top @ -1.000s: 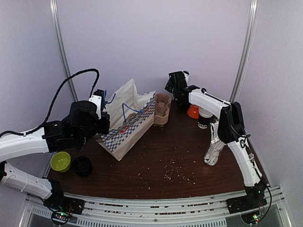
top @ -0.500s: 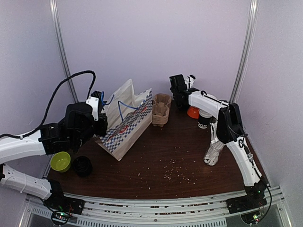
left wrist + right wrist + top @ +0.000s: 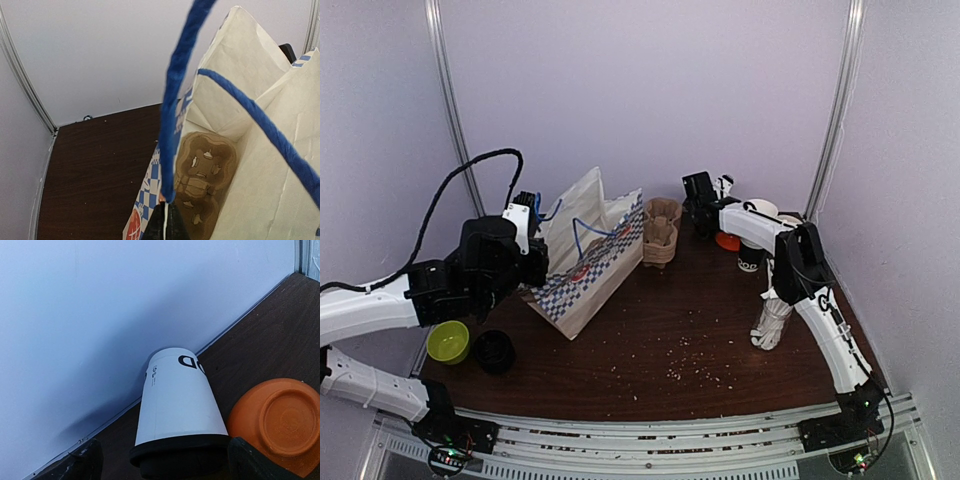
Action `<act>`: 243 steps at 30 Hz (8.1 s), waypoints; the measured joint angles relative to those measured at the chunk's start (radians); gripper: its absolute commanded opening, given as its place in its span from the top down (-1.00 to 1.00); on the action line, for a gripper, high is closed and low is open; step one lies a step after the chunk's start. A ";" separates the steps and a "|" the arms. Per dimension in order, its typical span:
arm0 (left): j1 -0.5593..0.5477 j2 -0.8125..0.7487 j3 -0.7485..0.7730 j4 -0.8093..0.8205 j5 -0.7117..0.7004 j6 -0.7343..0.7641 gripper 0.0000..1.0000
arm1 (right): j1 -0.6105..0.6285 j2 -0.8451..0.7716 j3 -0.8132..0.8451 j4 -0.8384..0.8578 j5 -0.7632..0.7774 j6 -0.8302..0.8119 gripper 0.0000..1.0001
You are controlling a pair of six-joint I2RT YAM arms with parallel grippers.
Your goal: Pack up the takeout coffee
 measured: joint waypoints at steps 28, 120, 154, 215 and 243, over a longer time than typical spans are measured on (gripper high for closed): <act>0.001 -0.005 -0.012 0.018 0.005 0.000 1.00 | 0.039 -0.110 -0.123 0.064 -0.263 -0.050 -0.53; 0.013 0.103 0.018 0.016 0.011 0.002 1.00 | 0.007 -0.191 -0.200 0.043 -0.357 -0.278 -0.12; 0.013 0.100 0.013 -0.002 0.019 -0.022 1.00 | -0.021 -0.092 -0.095 -0.140 -0.368 -0.376 0.02; 0.013 -0.021 -0.016 -0.084 -0.010 -0.080 1.00 | 0.029 -0.282 -0.259 -0.212 -0.259 -0.399 -0.86; 0.013 -0.004 -0.021 -0.074 -0.010 -0.080 1.00 | -0.026 -0.099 -0.151 -0.233 -0.236 -0.324 -0.68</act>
